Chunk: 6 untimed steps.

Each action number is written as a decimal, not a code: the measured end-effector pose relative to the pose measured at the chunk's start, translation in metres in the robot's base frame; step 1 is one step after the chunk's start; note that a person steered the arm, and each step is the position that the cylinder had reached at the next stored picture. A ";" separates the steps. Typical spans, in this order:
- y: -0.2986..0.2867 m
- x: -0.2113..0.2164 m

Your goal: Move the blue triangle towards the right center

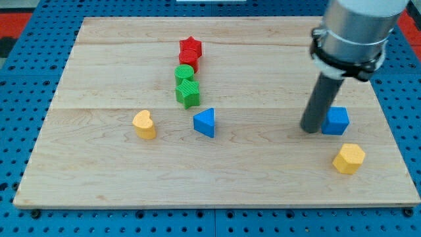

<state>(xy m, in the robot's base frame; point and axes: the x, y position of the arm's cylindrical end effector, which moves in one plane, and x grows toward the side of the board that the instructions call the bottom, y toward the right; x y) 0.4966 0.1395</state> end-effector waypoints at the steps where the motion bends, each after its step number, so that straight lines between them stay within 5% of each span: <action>1: -0.070 0.068; 2: -0.155 0.072; 4: -0.146 -0.033; 6: -0.144 -0.044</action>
<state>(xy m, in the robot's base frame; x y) 0.4522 -0.0049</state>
